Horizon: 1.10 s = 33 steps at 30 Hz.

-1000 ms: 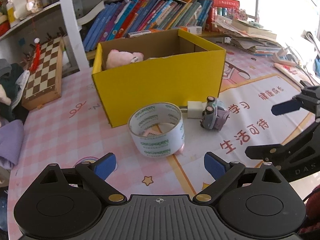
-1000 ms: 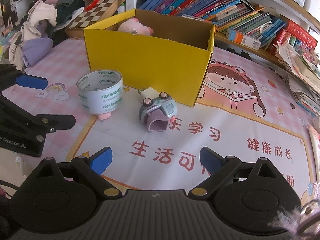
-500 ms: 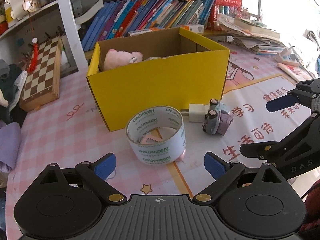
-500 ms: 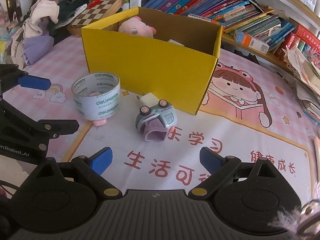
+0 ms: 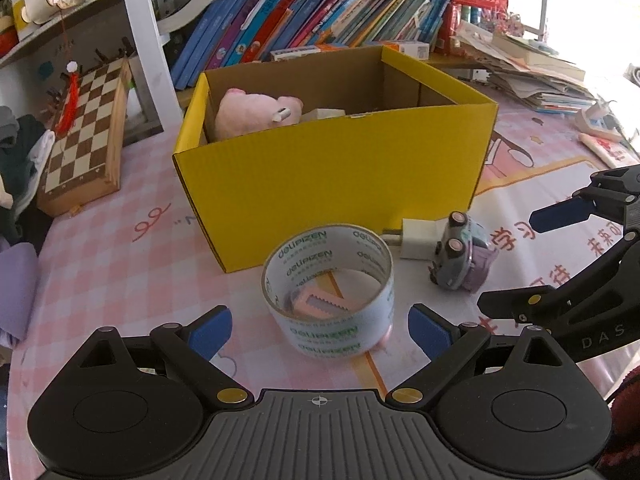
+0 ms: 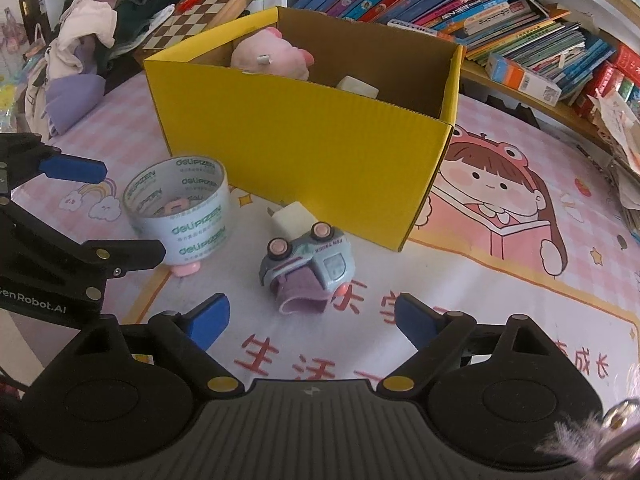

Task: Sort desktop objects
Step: 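Move the left tool to the clear tape roll while the right tool approaches the grey toy car, then close the right tool on the grey toy car while the left tool closes on the tape roll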

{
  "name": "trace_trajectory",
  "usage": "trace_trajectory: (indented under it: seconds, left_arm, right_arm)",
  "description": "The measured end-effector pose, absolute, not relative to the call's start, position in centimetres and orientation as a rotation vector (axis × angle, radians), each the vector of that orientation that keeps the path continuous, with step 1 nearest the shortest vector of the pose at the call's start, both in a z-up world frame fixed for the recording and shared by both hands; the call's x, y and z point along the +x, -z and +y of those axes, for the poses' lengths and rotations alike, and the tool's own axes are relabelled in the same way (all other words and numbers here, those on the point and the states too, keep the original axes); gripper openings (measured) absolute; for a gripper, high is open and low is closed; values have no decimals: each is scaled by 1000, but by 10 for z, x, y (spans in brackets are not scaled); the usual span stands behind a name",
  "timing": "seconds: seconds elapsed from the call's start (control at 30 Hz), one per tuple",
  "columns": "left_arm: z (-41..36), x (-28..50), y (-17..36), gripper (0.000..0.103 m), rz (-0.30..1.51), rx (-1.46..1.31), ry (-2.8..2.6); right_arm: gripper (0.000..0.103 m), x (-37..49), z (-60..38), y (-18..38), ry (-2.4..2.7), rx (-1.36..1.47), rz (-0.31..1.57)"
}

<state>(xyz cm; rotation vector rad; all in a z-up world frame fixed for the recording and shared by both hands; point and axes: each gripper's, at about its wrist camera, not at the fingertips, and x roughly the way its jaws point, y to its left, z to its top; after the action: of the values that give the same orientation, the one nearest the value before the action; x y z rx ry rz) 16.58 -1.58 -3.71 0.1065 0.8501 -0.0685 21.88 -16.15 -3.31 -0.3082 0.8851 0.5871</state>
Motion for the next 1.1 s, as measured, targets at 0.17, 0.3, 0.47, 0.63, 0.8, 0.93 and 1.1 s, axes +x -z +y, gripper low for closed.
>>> trace_trajectory:
  seconds: [0.17, 0.3, 0.47, 0.63, 0.8, 0.93, 1.1]
  left_arm:
    - [-13, 176, 40, 97, 871, 76, 60]
    - [-11, 181, 44, 97, 881, 64, 50]
    - [-10, 188, 47, 97, 886, 49, 54]
    - [-9, 196, 50, 97, 902, 23, 67]
    - [-8, 202, 55, 97, 921, 2, 76]
    - [-6, 206, 58, 96, 937, -23, 82]
    - [-6, 207, 60, 89, 945, -43, 96]
  right_arm:
    - [88, 232, -159, 37, -615, -306, 905]
    - [85, 244, -157, 41, -636, -298, 921]
    - [81, 256, -152, 47, -657, -289, 940]
    - [73, 268, -148, 54, -676, -276, 973]
    - [62, 274, -147, 58, -694, -262, 995]
    - [61, 274, -149, 58, -695, -254, 991]
    - [61, 272, -154, 54, -671, -248, 974]
